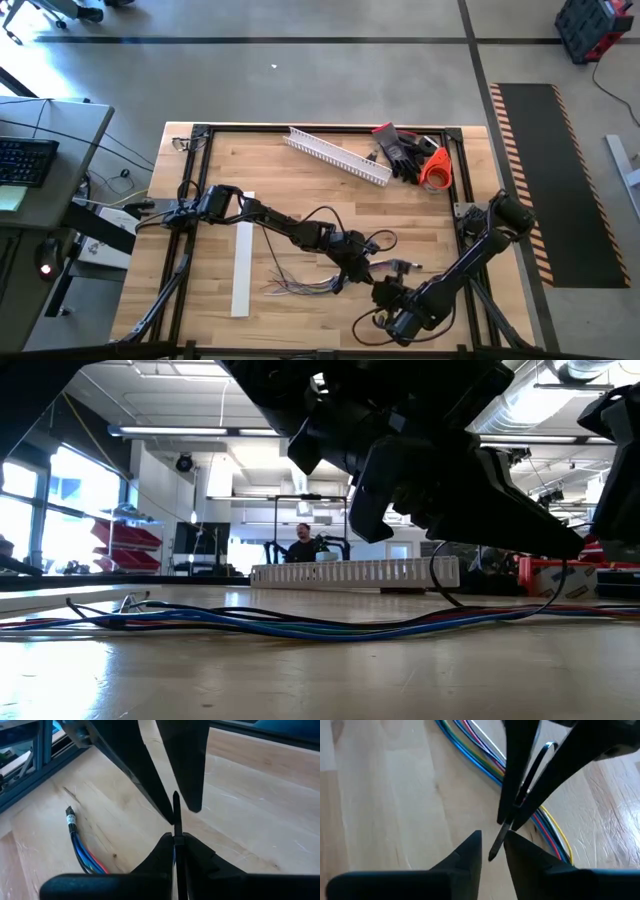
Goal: Ziptie cables
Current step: Wrap the right zip tie on the cable
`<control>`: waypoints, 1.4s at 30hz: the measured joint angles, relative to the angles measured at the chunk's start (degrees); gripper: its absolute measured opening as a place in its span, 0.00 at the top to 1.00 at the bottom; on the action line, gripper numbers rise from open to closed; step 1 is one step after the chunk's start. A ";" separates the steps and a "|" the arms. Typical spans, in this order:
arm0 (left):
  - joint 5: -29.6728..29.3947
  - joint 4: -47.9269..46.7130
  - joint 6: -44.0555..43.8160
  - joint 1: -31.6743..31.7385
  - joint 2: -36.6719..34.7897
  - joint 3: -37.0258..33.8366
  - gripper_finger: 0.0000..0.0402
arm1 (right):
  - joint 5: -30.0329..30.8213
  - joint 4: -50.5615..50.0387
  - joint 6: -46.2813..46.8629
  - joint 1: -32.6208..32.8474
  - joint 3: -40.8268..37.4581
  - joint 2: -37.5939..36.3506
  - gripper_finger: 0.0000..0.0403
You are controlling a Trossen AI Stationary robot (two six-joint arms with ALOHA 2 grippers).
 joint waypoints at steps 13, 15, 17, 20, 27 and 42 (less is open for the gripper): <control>-0.33 0.22 -1.67 0.04 0.09 -0.07 1.00 | -0.83 -1.91 8.77 -0.91 -0.01 0.00 1.00; -0.46 0.22 -1.80 0.04 0.09 -0.07 1.00 | -0.92 -2.09 11.55 -0.37 -0.46 -0.02 1.00; -0.46 0.25 -2.01 0.07 0.09 -0.07 1.00 | -0.89 -2.44 14.29 0.42 -1.03 -0.02 1.00; -0.65 0.16 -2.07 0.04 0.09 -0.05 1.00 | -0.99 -2.83 19.02 2.23 -1.98 -0.02 1.00; -0.63 0.07 -1.98 -0.32 0.09 -0.04 1.00 | -1.89 -3.34 31.72 7.33 -4.53 0.00 1.00; -1.14 0.81 -2.00 -0.26 0.09 -0.04 0.99 | 2.26 6.17 9.74 4.83 -1.44 0.02 0.88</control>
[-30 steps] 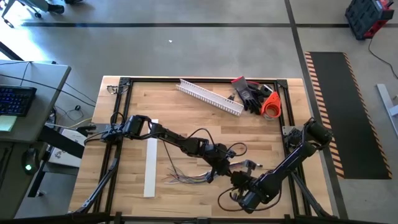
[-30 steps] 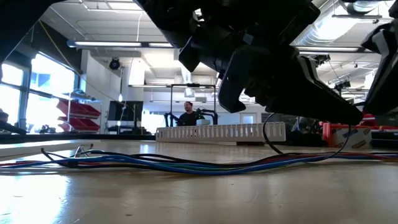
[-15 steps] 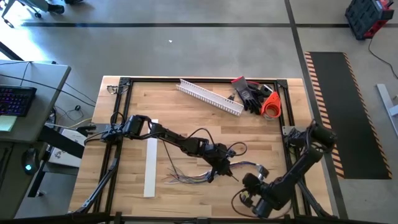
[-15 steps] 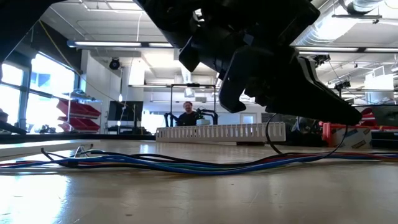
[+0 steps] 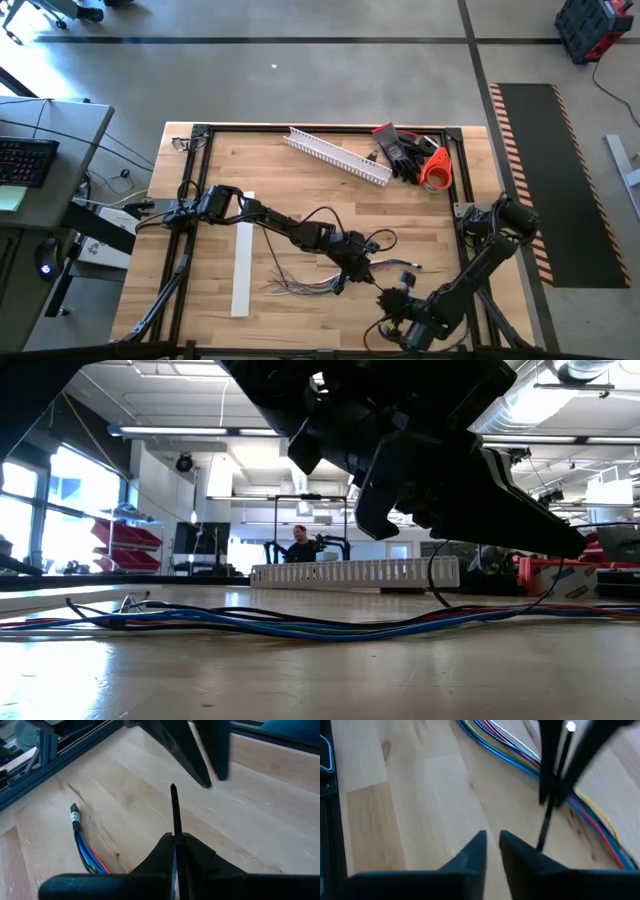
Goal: Ziptie cables
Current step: Wrap the right zip tie on the cable
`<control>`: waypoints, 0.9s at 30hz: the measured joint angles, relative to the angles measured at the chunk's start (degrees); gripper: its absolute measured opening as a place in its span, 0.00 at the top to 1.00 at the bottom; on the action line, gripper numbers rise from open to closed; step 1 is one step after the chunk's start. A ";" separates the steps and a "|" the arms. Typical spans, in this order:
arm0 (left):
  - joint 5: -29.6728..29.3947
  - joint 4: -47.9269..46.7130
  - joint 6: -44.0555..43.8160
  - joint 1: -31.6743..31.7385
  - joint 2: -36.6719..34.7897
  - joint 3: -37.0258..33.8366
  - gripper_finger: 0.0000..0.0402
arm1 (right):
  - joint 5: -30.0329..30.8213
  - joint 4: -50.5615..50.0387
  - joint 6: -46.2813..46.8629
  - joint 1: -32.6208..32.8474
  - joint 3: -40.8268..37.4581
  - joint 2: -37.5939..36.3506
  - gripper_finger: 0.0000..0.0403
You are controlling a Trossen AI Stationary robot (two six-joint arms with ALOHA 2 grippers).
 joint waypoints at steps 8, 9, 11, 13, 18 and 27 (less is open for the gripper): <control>-0.14 -0.13 -0.18 -0.07 0.00 0.00 0.99 | -10.11 -6.30 -12.62 -6.57 6.56 0.00 0.64; -0.37 -0.04 0.00 -0.09 0.00 0.00 0.99 | -11.08 -9.04 -12.40 -7.42 7.83 0.00 0.63; -1.35 0.11 0.02 -0.15 0.00 0.00 0.99 | -11.45 -14.69 -11.80 -8.66 10.58 0.00 0.62; -1.95 -0.02 0.03 -0.17 0.00 0.00 0.99 | -11.31 -20.33 -10.46 -9.39 13.26 -0.03 0.63; -2.66 -0.24 0.04 -0.15 0.00 0.02 0.99 | -16.25 -26.66 -5.03 -11.16 14.14 0.00 0.65; -2.99 -0.90 0.00 -0.07 0.00 0.04 0.99 | -16.90 -24.48 -8.10 -11.54 13.91 5.12 0.65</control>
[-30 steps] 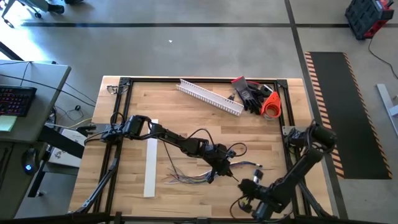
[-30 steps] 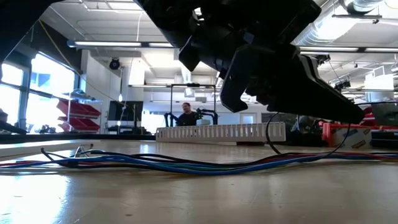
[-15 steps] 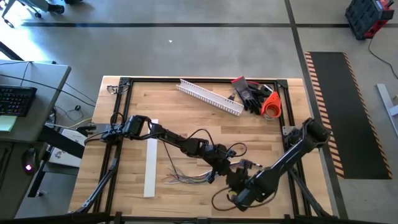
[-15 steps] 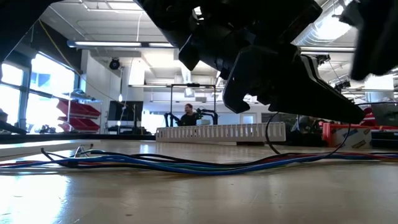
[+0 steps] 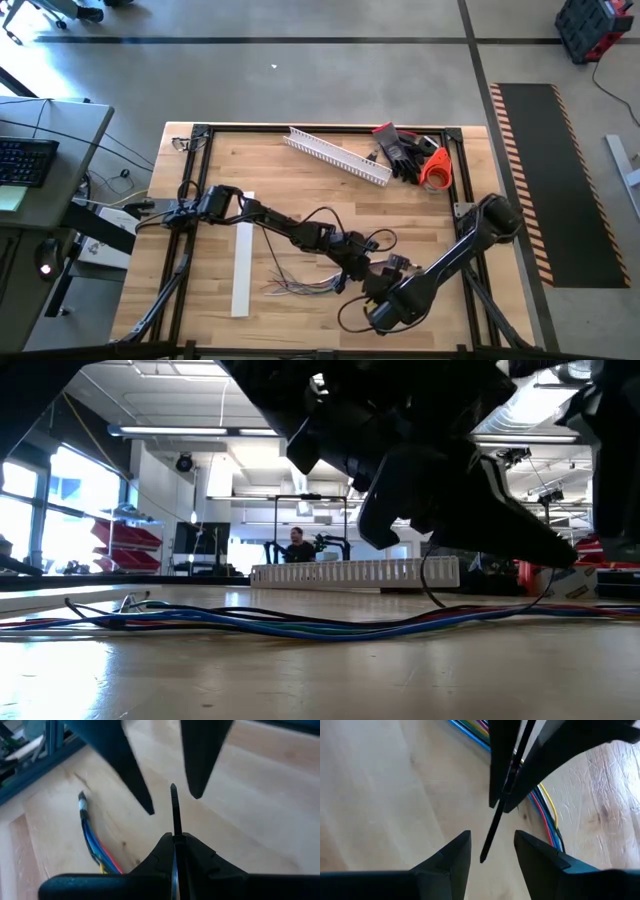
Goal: Ziptie cables
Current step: Wrap the right zip tie on the cable
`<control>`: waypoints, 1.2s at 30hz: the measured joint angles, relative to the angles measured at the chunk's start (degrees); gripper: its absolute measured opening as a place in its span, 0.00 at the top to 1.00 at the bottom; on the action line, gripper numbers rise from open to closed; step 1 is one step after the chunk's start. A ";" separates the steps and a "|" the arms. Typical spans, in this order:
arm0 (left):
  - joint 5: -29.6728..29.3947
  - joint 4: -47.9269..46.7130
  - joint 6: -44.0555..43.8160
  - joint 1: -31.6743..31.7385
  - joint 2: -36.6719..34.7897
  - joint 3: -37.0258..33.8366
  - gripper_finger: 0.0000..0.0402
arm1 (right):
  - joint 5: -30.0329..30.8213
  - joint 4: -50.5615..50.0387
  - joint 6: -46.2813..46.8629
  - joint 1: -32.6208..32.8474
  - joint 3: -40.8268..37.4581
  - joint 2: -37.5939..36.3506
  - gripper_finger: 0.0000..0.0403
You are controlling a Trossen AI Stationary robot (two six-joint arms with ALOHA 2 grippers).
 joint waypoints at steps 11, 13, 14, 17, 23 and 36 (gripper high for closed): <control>-0.13 0.15 -0.32 0.05 0.09 -0.02 0.99 | 6.77 0.28 1.99 0.94 -0.03 2.04 0.80; -0.11 0.13 -0.48 0.05 0.09 -0.02 0.99 | 6.89 0.45 2.08 0.94 -0.10 2.04 0.86; -0.03 0.13 -0.46 0.03 0.11 -0.02 0.99 | 6.98 0.48 1.96 0.94 -0.11 2.04 0.88; 0.38 0.03 -0.50 0.00 0.11 -0.02 0.99 | 7.16 0.42 1.93 0.94 -0.12 2.20 0.96; 0.37 0.22 -0.49 -0.11 0.15 -0.02 0.99 | 7.28 0.63 3.00 1.90 -0.15 2.35 0.98; 0.44 0.29 -0.46 -0.11 0.15 0.00 0.99 | 7.88 -0.81 3.60 3.00 -0.21 2.79 0.67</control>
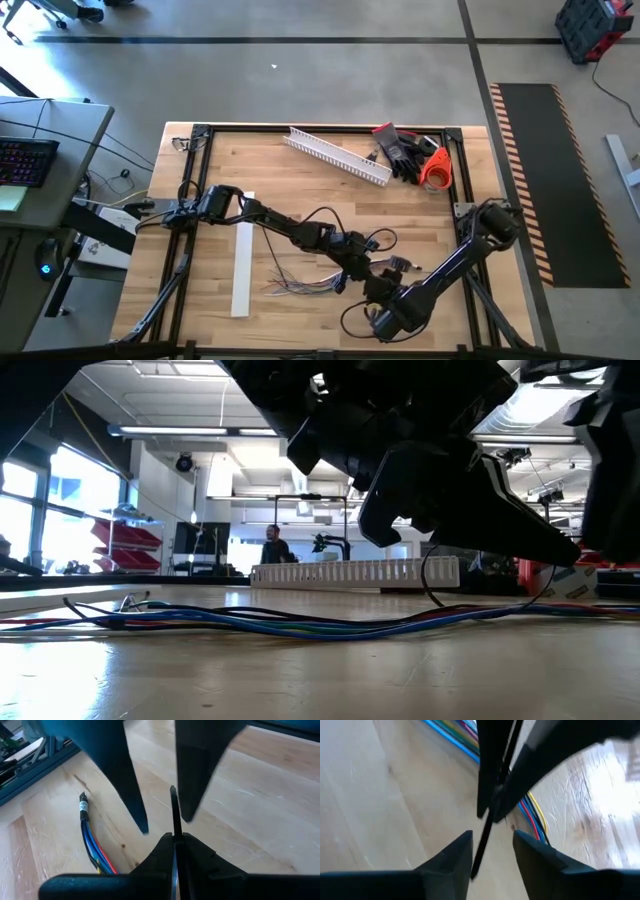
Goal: Ziptie cables
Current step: Wrap the right zip tie on the cable
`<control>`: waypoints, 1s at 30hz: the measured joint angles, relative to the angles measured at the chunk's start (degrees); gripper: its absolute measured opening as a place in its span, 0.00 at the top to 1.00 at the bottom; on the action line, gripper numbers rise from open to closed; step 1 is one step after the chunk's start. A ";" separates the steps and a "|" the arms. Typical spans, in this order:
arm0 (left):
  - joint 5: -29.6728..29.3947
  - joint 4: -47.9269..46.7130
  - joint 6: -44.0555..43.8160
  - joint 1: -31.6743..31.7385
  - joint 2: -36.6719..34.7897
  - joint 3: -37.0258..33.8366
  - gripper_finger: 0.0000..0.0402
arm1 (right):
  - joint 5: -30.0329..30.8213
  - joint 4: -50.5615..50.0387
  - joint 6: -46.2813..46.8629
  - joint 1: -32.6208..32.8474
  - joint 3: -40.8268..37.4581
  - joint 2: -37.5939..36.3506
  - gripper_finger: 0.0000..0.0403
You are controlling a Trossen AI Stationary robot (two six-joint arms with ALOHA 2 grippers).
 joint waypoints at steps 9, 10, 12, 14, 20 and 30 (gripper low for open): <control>-0.02 -0.09 0.00 0.00 -0.02 0.00 0.99 | 1.49 1.29 0.01 -0.11 0.00 1.77 0.82; 0.00 -0.11 0.00 0.00 0.00 0.00 0.99 | 1.66 1.41 0.03 -0.10 0.00 1.77 0.86; 0.02 -0.17 -0.01 0.00 0.00 0.00 0.99 | 2.03 1.49 0.04 0.16 0.06 1.77 0.95; 0.19 -0.15 -0.02 0.00 0.00 0.00 0.99 | 2.32 1.09 0.13 0.51 0.58 1.79 0.98; -0.14 -0.16 -0.02 0.04 -0.02 0.04 0.99 | 0.67 -0.32 9.63 1.69 0.36 1.79 1.00; -0.09 -1.17 0.18 0.06 -0.02 0.04 0.99 | -8.88 -1.81 33.87 14.46 -0.35 2.75 1.00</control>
